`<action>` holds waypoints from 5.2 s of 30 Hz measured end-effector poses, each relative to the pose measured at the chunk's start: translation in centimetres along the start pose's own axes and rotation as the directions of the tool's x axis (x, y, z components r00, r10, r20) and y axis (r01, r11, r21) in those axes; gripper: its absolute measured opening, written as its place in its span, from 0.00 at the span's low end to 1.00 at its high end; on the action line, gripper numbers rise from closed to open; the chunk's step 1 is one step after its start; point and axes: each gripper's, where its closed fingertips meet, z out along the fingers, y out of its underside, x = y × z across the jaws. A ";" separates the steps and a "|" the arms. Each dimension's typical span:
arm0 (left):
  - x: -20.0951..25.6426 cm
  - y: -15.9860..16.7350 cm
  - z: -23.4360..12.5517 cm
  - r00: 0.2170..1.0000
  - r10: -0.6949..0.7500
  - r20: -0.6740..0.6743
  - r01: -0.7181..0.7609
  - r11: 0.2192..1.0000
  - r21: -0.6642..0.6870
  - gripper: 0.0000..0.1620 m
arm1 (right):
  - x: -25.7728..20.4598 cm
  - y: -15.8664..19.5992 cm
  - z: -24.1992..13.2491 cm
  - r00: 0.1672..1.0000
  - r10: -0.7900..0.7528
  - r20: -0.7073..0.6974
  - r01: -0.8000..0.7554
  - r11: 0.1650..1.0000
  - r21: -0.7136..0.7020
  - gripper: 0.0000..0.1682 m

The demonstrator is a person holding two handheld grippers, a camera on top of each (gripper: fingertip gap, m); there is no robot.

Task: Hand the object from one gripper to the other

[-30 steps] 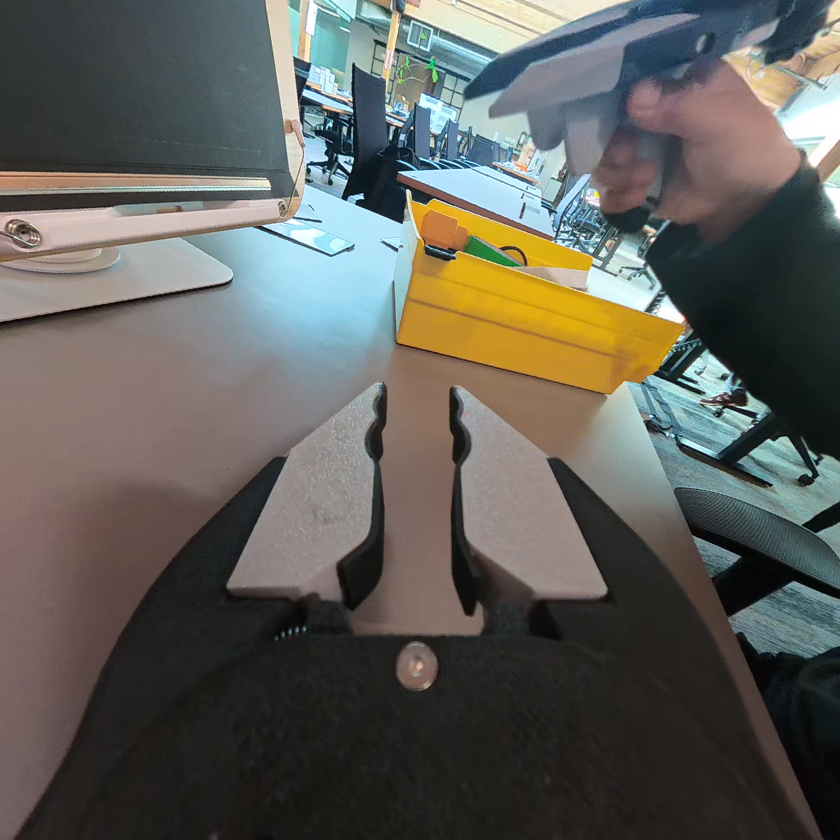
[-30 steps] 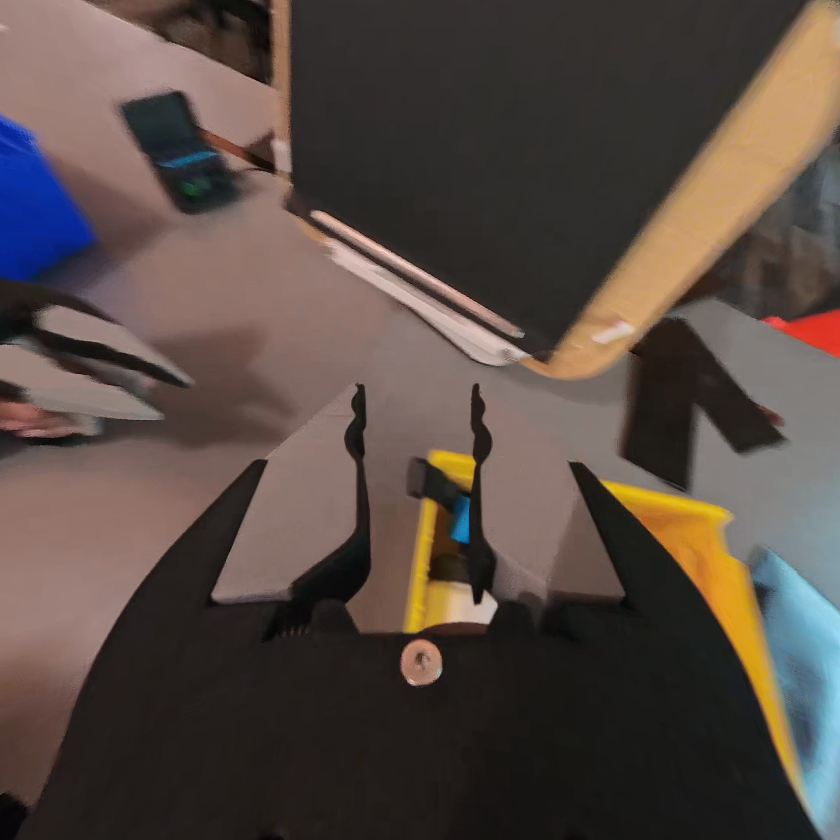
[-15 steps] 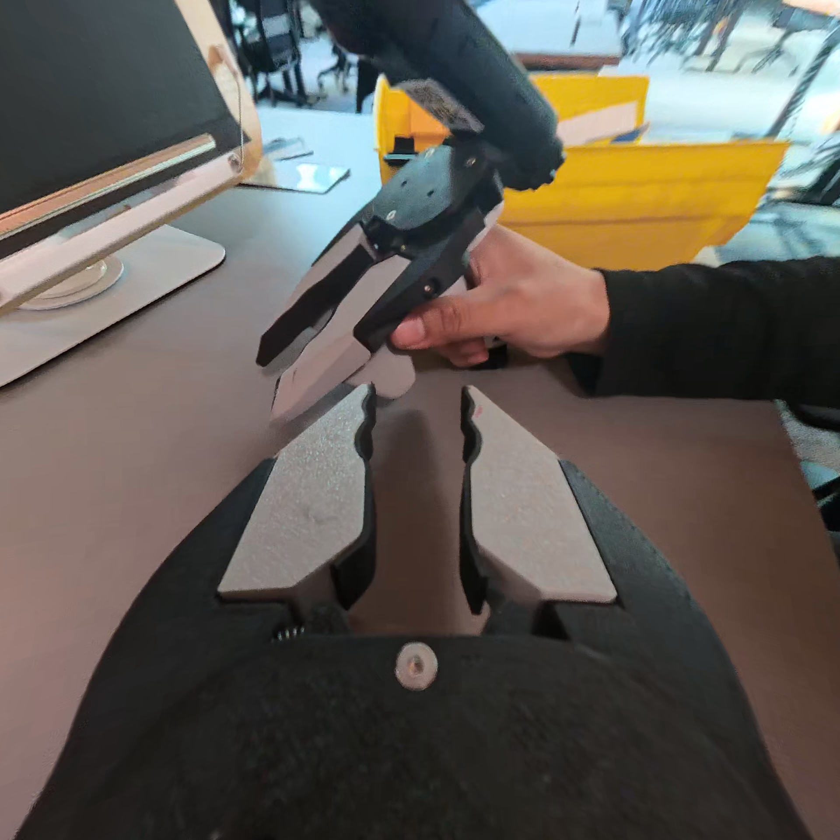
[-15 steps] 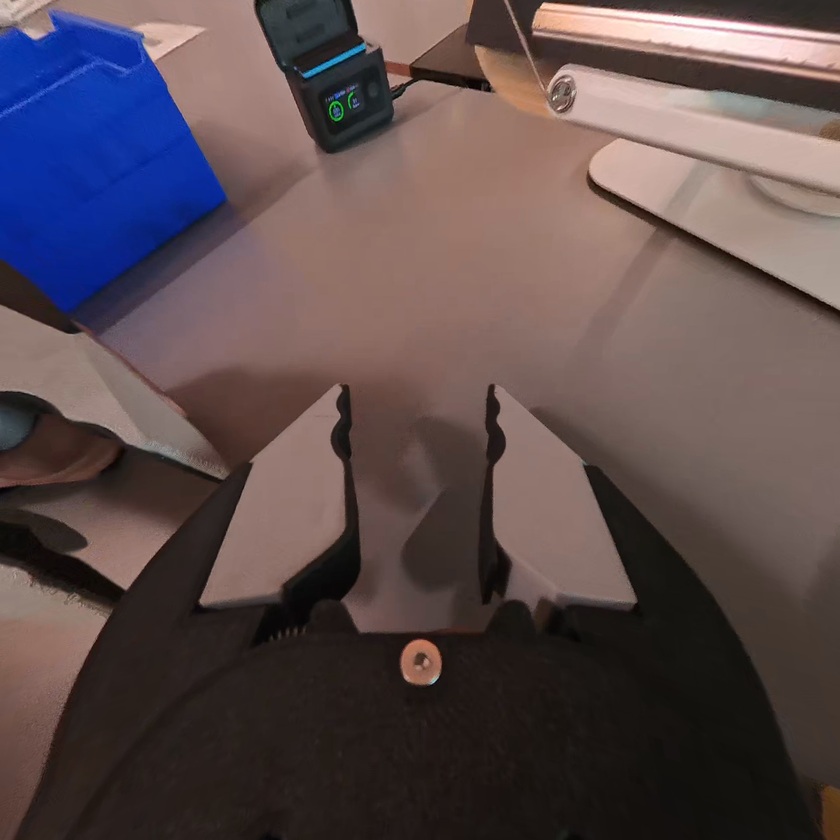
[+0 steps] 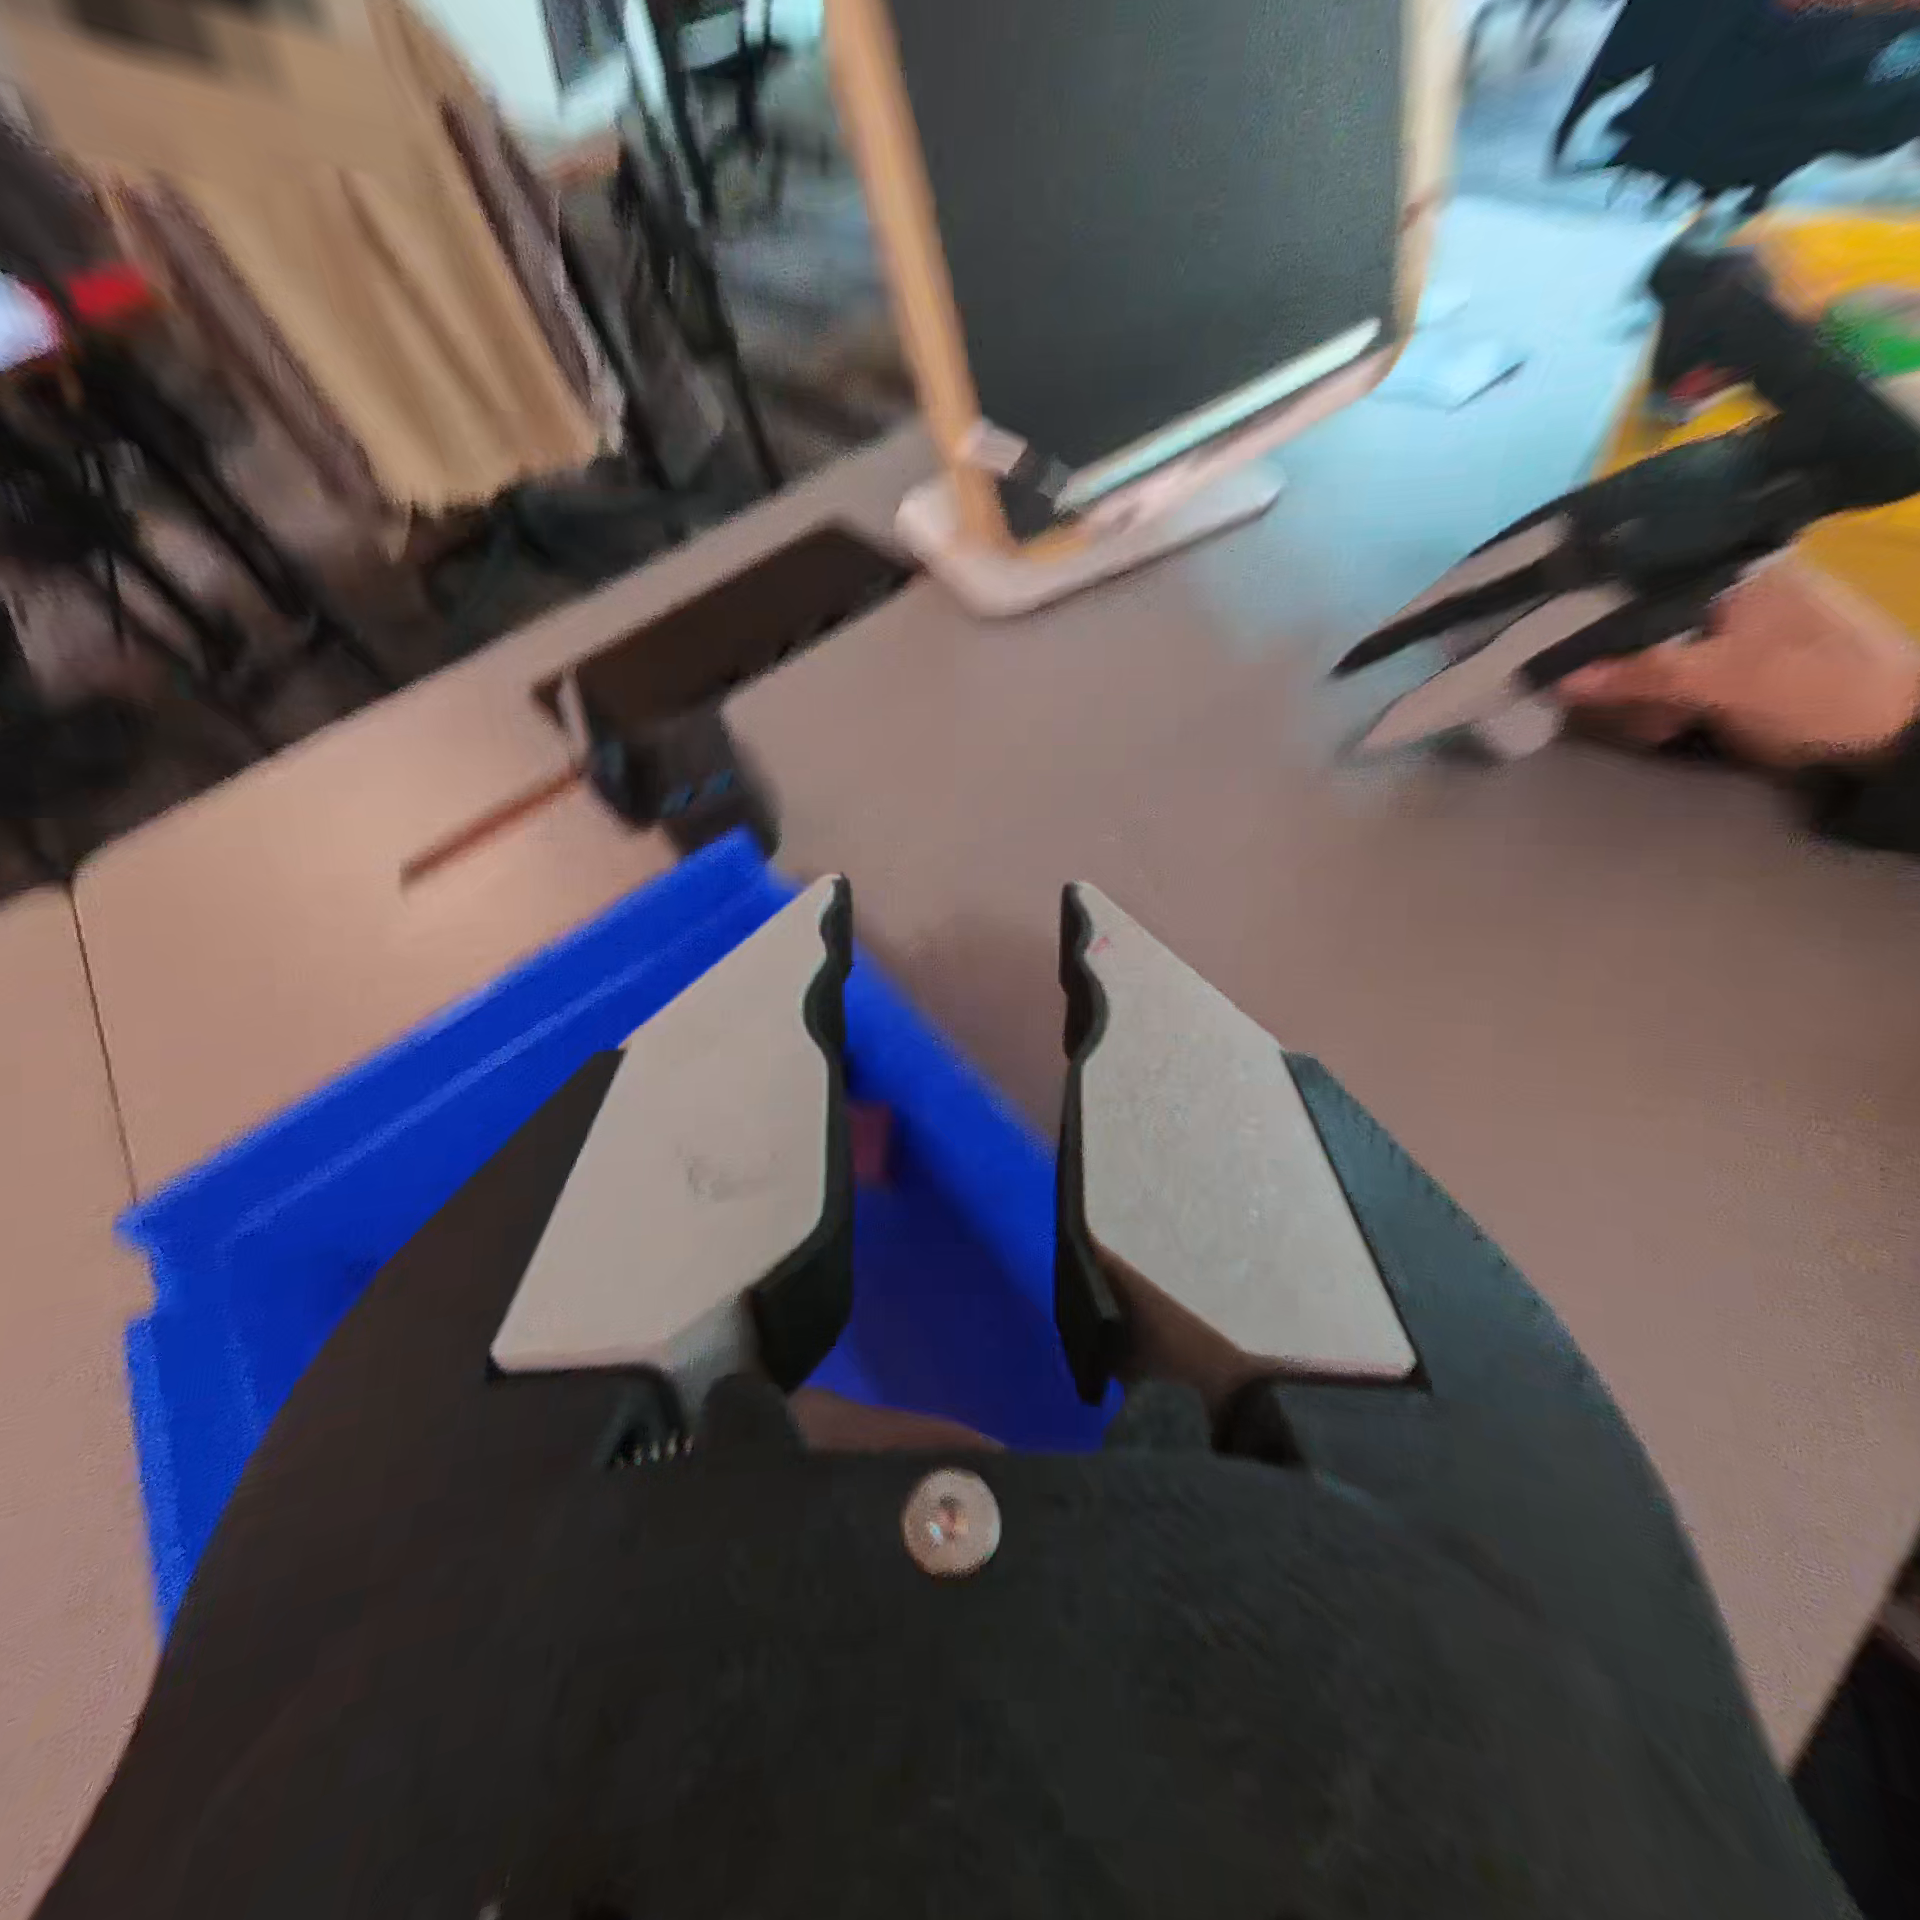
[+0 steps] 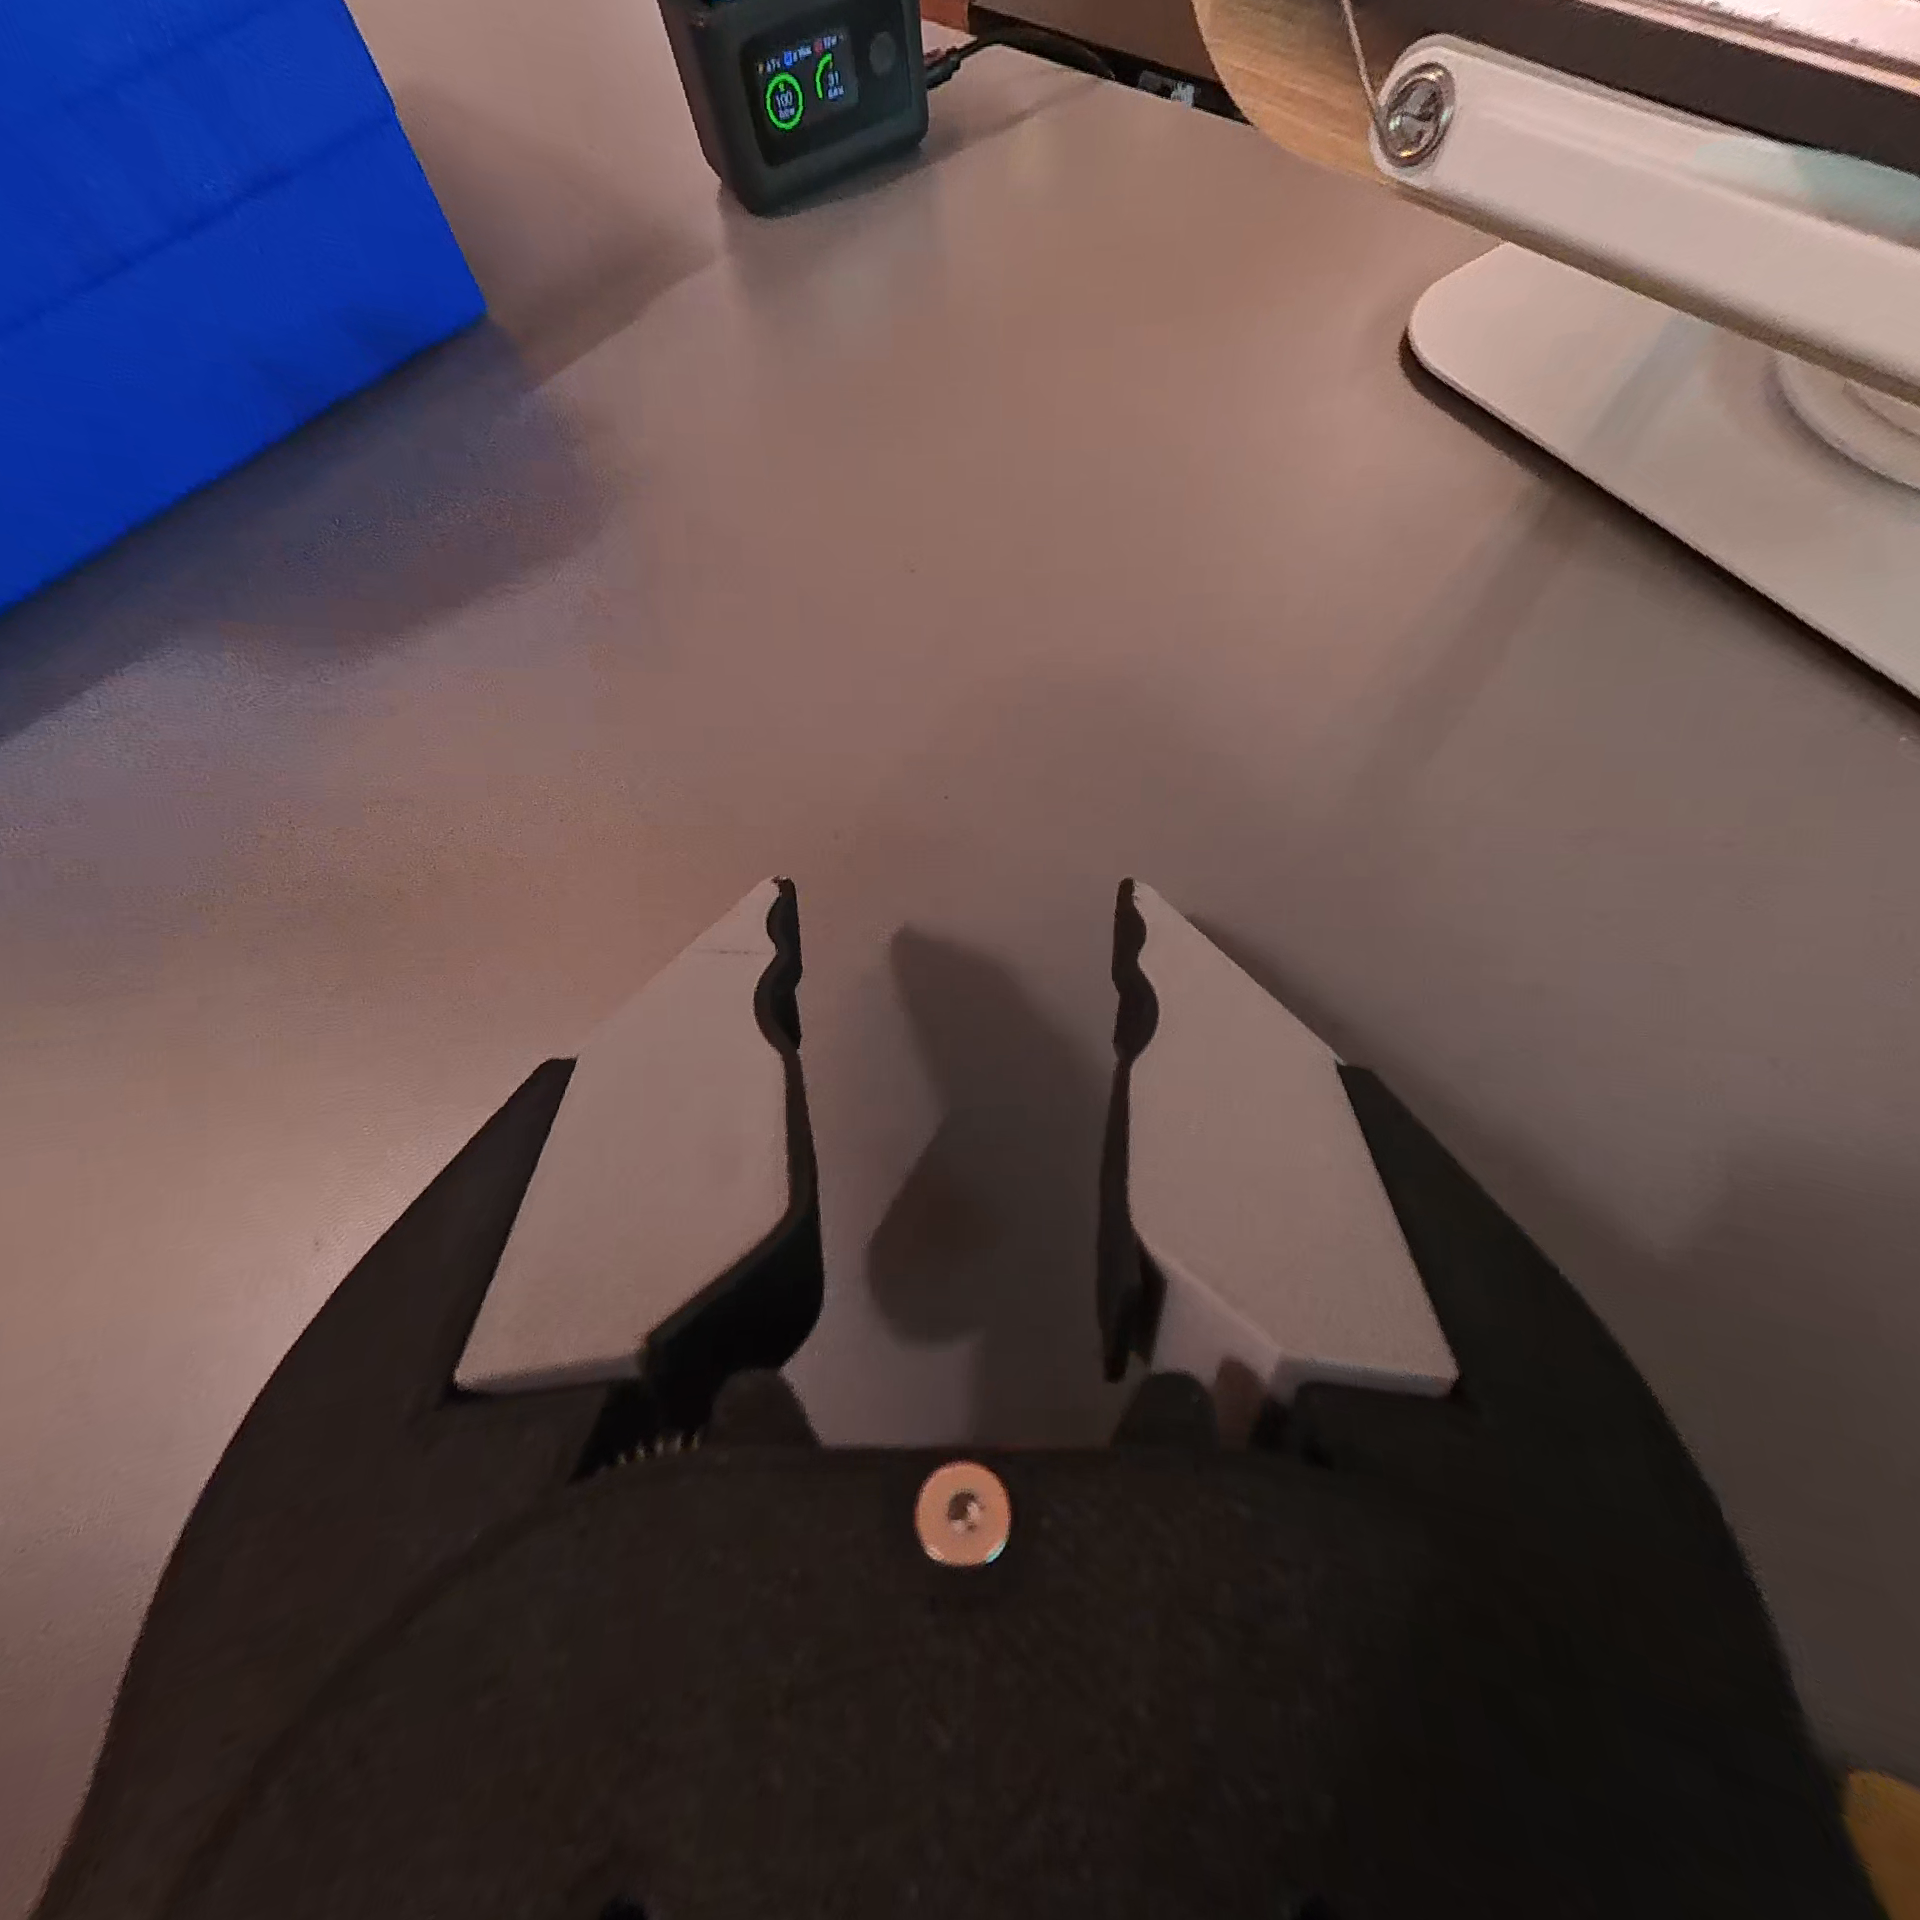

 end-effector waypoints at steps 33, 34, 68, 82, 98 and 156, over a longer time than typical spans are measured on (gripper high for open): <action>11.7 -8.6 7.6 0.978 0.176 -0.108 -0.156 0.973 0.172 0.17 | -1.7 -1.6 -2.1 0.988 0.002 0.156 -0.026 0.988 0.150 0.31; 12.8 -7.7 9.7 0.976 0.196 -0.092 -0.182 0.972 0.148 0.17 | -1.8 -2.0 -2.4 0.985 0.003 0.173 -0.035 0.982 0.185 0.32; 18.7 -3.9 21.1 0.775 0.569 0.274 -0.630 0.662 0.407 0.17 | -4.3 -6.4 -4.1 0.874 -0.117 0.471 -0.099 0.908 0.408 0.22; 16.4 -3.9 21.6 0.969 0.010 -0.247 0.092 0.912 0.399 0.16 | 1.1 -6.3 -4.7 0.773 -0.547 -0.320 0.626 0.740 0.248 0.15; 18.3 -3.7 21.1 0.708 -0.224 -0.669 0.431 0.888 0.159 0.15 | -3.7 -5.8 -3.4 0.539 -0.749 -0.385 0.841 0.506 0.193 0.16; 20.1 -5.7 15.4 0.744 0.639 0.193 -0.580 0.477 0.660 0.16 | -6.8 -5.4 -8.5 0.771 -0.193 0.607 -0.035 0.939 0.343 0.20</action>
